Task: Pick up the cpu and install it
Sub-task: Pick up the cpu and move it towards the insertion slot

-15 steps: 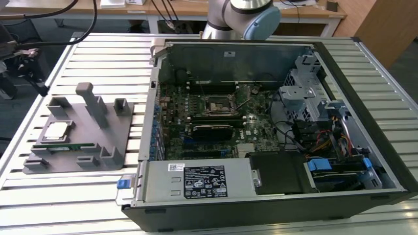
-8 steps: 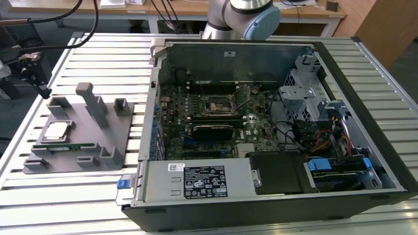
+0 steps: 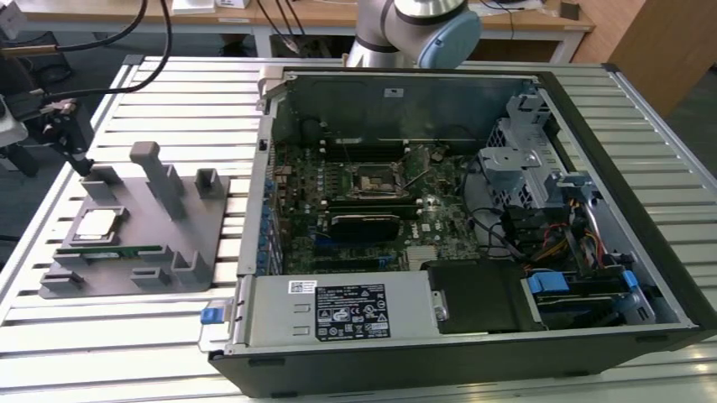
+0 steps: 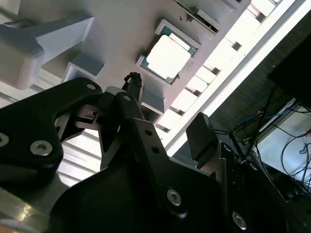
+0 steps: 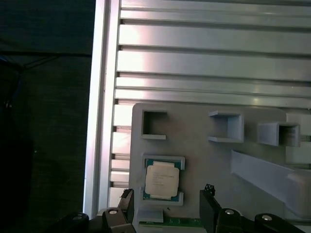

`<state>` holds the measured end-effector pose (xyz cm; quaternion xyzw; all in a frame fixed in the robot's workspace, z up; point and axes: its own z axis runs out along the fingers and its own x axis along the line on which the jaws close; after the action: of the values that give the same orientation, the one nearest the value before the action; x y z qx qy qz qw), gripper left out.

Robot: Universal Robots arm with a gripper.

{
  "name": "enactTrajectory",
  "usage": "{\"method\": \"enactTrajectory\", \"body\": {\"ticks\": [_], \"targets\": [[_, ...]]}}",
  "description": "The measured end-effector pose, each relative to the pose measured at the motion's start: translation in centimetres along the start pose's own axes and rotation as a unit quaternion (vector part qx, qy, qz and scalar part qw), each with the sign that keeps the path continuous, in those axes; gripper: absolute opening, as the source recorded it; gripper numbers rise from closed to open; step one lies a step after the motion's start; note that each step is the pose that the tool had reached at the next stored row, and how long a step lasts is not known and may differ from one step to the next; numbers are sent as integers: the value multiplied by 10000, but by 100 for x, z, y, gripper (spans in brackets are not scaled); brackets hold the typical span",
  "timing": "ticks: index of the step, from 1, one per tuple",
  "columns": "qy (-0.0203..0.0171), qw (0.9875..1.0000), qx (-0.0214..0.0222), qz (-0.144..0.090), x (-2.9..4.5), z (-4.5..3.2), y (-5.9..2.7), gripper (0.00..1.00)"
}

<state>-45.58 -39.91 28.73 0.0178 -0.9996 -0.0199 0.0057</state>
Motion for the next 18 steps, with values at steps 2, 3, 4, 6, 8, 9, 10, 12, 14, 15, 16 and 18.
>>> {"method": "enactTrajectory", "body": {"ticks": [2, 3, 4, 6, 8, 9, 10, 12, 14, 15, 16, 18], "targets": [[1, 10000, 0, -2, 0, 33, -3, 64], [1, 10000, 0, -5, -1, 50, -7, 64], [0, 10000, 0, -14, -1, 68, -14, 64], [6, 10000, 1, -58, 0, 96, -26, 64], [9, 10000, 1, -75, 1, 130, -56, 64], [8, 10000, 1, -75, 1, 149, -65, 64], [8, 10000, 0, -75, 2, 167, -73, 64], [8, 10000, 1, -75, 2, 202, -83, 64], [8, 10000, 1, -75, 2, 235, -90, 64], [8, 10000, 1, -75, 2, 250, -92, 64], [8, 10000, 3, -75, 2, 259, -93, 64], [10, 10000, 11, -76, 2, 267, -96, 64]]}}
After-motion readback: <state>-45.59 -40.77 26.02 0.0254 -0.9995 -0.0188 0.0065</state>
